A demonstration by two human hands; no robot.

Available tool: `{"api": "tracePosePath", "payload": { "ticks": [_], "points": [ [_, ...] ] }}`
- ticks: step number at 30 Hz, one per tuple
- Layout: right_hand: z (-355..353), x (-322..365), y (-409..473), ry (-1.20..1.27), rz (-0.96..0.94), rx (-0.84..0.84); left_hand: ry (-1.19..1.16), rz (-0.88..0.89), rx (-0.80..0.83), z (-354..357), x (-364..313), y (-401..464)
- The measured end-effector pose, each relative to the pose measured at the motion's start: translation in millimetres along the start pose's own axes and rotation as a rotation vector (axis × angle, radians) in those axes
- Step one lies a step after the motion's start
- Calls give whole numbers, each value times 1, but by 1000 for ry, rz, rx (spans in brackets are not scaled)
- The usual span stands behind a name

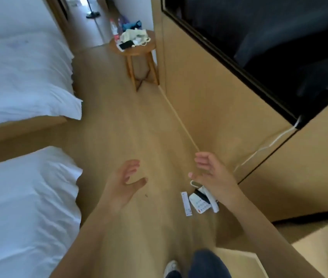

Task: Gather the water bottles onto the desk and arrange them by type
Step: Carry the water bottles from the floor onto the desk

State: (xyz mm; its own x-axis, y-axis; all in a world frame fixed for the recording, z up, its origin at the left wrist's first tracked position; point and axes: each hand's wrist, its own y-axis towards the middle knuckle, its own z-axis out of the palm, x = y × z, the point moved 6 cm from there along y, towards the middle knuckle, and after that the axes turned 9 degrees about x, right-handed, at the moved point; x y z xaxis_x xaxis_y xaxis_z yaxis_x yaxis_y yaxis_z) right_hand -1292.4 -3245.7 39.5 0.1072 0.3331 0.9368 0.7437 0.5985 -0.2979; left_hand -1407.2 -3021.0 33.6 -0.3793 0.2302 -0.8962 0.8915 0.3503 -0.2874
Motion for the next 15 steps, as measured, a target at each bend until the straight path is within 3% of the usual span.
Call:
{"api": "tracePosePath", "payload": {
  "ticks": [8,15],
  "points": [
    [106,-6,119,-50,107,201,-92,-212,-251,-86,88,13],
    [137,4,272,-45,152,276,-124,-316,-284,-123,106,130]
  ]
}}
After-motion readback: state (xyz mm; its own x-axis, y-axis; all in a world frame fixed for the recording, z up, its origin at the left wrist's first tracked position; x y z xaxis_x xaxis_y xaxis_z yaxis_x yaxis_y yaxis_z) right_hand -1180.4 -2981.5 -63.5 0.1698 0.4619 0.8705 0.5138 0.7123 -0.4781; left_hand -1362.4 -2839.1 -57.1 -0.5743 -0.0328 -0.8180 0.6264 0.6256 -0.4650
